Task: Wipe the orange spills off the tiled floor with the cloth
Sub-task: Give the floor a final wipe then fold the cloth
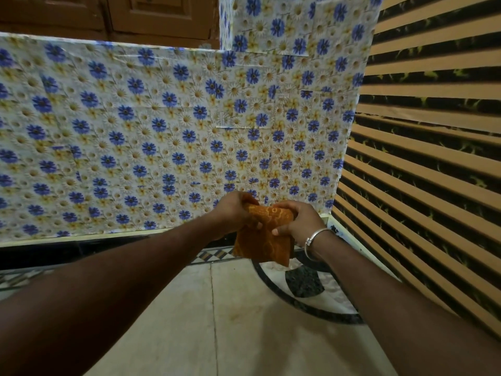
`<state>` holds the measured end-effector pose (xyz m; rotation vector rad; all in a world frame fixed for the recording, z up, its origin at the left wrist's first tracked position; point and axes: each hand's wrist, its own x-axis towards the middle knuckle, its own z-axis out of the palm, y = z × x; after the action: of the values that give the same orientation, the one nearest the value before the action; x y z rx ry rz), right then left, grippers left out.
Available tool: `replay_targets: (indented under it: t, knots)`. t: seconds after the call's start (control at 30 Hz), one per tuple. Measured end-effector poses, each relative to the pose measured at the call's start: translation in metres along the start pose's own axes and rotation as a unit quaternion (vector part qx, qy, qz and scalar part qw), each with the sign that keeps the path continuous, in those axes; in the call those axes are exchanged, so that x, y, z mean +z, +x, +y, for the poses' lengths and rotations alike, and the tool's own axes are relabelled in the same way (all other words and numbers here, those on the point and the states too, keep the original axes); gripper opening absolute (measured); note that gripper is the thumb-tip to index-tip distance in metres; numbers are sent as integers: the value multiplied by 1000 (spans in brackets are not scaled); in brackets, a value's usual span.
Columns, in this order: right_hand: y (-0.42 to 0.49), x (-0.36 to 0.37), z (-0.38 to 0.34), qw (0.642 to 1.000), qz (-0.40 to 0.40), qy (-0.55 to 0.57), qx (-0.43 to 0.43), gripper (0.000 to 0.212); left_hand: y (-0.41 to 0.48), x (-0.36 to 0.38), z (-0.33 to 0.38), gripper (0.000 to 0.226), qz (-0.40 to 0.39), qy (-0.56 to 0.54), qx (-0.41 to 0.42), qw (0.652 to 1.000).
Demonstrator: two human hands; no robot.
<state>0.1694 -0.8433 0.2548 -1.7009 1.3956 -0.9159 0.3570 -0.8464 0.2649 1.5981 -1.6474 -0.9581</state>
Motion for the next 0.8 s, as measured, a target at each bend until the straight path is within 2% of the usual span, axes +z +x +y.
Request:
replay_targets:
  t: [0.17, 0.3, 0.43, 0.53, 0.67, 0.8]
  knots:
    - [3, -2, -1, 999, 10, -43, -7, 51, 1, -3, -2, 57, 31, 28, 36, 998]
    - [6, -5, 1, 998, 21, -63, -9, 25, 0, -8, -3, 41, 53, 27, 40, 997]
    - [6, -9, 1, 1000, 9, -17, 18, 25, -1, -10, -2, 25, 33, -14, 53, 998]
    - [1, -12, -5, 996, -20, 73, 49, 17, -2, -8, 0, 30, 25, -80, 35, 996]
    - [1, -13, -7, 984, 24, 165, 61, 22, -2, -2, 1, 37, 47, -115, 13, 992]
    - [1, -9, -7, 986, 64, 153, 28, 28, -2, 1, 4, 44, 63, -111, 20, 992]
